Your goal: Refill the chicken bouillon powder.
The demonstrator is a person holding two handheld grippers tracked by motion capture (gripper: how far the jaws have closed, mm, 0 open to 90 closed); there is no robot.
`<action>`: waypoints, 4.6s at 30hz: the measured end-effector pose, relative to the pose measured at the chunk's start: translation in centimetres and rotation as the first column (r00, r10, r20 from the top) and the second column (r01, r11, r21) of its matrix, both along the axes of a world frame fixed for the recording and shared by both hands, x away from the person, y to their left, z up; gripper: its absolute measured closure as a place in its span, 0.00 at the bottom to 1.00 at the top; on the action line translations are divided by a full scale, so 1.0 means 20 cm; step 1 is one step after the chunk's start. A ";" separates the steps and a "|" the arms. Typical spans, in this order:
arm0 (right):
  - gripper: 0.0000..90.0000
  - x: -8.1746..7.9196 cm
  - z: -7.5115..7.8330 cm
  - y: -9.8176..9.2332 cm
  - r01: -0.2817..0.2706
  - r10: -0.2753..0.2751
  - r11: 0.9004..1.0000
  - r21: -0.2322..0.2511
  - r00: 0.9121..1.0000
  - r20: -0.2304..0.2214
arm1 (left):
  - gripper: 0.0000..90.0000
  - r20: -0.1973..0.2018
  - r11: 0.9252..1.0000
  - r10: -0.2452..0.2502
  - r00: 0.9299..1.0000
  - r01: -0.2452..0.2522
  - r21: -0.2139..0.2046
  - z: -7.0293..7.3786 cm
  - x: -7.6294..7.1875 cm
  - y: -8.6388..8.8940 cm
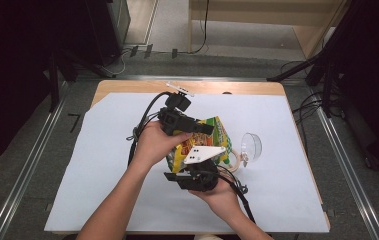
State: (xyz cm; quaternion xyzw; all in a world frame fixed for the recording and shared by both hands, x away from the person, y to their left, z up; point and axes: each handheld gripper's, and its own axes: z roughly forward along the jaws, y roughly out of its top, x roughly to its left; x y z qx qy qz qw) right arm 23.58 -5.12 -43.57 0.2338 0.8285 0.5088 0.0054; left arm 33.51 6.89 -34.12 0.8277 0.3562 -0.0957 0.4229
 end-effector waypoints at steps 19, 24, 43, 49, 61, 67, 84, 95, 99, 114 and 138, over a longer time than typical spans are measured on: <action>0.78 0.03 0.02 0.00 -0.006 0.006 1.000 0.010 1.000 -0.015 | 0.79 -0.065 1.000 0.008 0.998 -0.007 0.016 0.00 0.06 -0.01; 0.78 0.01 0.02 0.00 -0.007 0.007 1.000 0.015 1.000 -0.021 | 0.79 -0.059 0.999 0.010 0.998 -0.008 0.032 0.01 0.05 -0.02; 0.78 0.02 0.03 -0.01 -0.012 0.013 1.000 0.028 1.000 -0.016 | 0.80 -0.028 0.998 0.015 0.999 -0.013 0.065 0.04 0.03 -0.04; 0.78 0.02 0.03 -0.01 -0.009 0.009 1.000 0.025 1.000 -0.011 | 0.80 -0.012 0.998 0.020 1.000 -0.019 0.061 0.05 0.03 -0.04; 0.78 0.03 0.03 -0.02 -0.004 0.004 1.000 0.015 1.000 0.020 | 0.80 0.015 0.998 0.024 1.000 -0.024 0.050 0.05 0.02 -0.05; 0.78 0.04 0.03 -0.02 -0.004 0.004 1.000 0.013 1.000 0.021 | 0.80 0.018 0.998 0.024 1.000 -0.025 0.052 0.05 0.02 -0.05; 0.78 0.02 0.00 0.00 -0.011 0.011 1.000 -0.015 0.999 0.033 | 0.80 0.013 0.999 0.026 1.000 -0.027 0.047 0.02 0.00 -0.02; 0.78 0.01 -0.01 0.02 -0.015 0.016 1.000 -0.027 0.999 0.036 | 0.80 0.005 0.998 0.034 0.999 -0.034 0.046 0.00 -0.01 0.01; 0.78 0.00 -0.01 0.02 -0.015 0.016 0.999 -0.029 0.999 0.038 | 0.80 0.002 0.999 0.032 0.999 -0.032 0.039 -0.01 -0.01 0.02; 0.77 0.01 0.01 0.02 -0.033 0.034 0.999 -0.021 0.999 0.025 | 0.79 -0.028 0.998 0.047 0.998 -0.046 0.040 0.00 0.01 0.02; 0.79 -0.01 0.03 0.01 -0.050 0.051 0.999 -0.010 0.993 0.108 | 0.79 -0.073 0.995 0.043 0.996 -0.036 0.094 0.04 0.04 -0.01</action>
